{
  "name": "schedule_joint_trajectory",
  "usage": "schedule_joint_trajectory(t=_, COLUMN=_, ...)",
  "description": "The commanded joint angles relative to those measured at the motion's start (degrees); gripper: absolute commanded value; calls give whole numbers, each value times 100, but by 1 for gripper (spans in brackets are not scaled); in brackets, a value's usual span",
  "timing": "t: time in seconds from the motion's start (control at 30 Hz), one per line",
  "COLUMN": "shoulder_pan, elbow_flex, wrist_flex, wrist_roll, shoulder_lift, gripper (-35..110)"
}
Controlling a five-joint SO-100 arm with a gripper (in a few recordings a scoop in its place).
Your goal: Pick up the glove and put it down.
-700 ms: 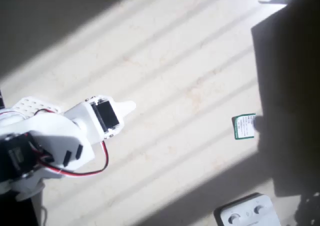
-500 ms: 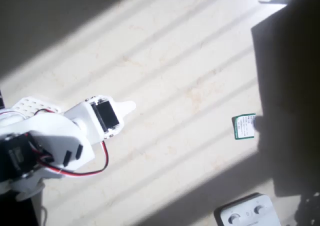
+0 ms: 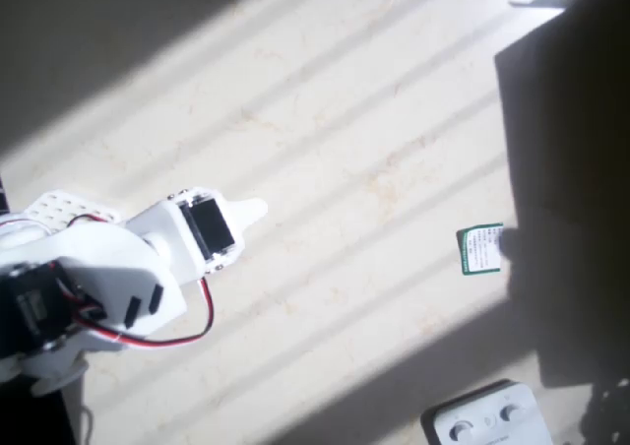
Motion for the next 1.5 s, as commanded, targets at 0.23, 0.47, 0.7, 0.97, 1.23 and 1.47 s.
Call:
schedule_joint_trajectory(t=0.23, shoulder_pan=-35, elbow_flex=-290, wrist_flex=18, wrist_roll=-35, shoulder_lift=-18, gripper=1)
schedule_joint_trajectory(t=0.47, shoulder_pan=-35, elbow_flex=-290, wrist_flex=18, wrist_roll=-35, shoulder_lift=-18, gripper=1)
schedule_joint_trajectory(t=0.7, shoulder_pan=-35, elbow_flex=-290, wrist_flex=18, wrist_roll=-35, shoulder_lift=-18, gripper=1)
schedule_joint_trajectory(t=0.97, shoulder_pan=-35, elbow_flex=-290, wrist_flex=18, wrist_roll=18, shoulder_lift=-18, gripper=1)
schedule_joint_trajectory(t=1.23, shoulder_pan=0, elbow_flex=-404, wrist_flex=9, wrist_roll=35, shoulder_lift=-18, gripper=1)
schedule_joint_trajectory(t=1.47, shoulder_pan=18, elbow_flex=-624, wrist_flex=-62, wrist_roll=35, shoulder_lift=-26, gripper=1)
